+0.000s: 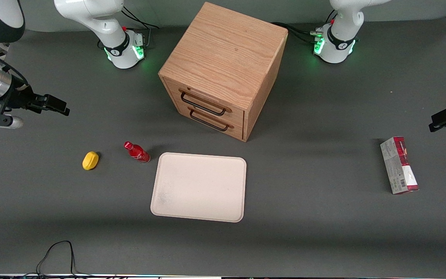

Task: Place coke bottle on tray

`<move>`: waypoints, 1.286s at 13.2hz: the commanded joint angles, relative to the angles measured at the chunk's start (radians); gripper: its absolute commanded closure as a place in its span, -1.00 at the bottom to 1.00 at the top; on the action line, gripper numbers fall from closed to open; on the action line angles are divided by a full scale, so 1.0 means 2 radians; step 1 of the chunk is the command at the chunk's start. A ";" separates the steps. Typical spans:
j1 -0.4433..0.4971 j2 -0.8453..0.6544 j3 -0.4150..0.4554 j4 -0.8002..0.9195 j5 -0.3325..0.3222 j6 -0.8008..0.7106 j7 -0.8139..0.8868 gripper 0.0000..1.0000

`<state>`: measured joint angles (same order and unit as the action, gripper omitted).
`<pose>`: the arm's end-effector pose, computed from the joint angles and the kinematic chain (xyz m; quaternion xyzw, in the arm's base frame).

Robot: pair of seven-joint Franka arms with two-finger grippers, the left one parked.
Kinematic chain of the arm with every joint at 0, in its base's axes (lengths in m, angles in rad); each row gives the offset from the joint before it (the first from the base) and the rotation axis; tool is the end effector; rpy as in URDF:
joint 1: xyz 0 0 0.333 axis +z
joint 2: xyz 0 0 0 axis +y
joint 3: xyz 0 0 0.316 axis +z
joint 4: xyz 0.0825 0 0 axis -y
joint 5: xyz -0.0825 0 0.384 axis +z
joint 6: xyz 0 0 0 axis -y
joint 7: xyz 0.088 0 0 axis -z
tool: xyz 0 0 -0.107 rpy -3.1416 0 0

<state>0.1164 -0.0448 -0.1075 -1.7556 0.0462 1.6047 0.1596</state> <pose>0.5362 0.0085 0.5648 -0.9953 0.0770 0.0551 0.0208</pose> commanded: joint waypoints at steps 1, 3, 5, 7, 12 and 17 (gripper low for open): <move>-0.007 0.025 0.003 0.039 0.007 -0.026 -0.011 -1.00; -0.006 0.025 0.004 0.040 0.009 -0.028 -0.011 -1.00; -0.006 0.025 0.002 0.041 0.010 -0.044 -0.012 -1.00; -0.004 0.025 0.002 0.040 0.010 -0.045 -0.010 -1.00; -0.004 0.022 0.002 0.037 0.011 -0.055 -0.008 -1.00; -0.004 0.023 0.002 0.039 0.010 -0.056 -0.003 -1.00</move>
<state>0.1149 -0.0020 -0.1071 -1.7000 0.0471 1.5134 0.1596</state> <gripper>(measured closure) 0.000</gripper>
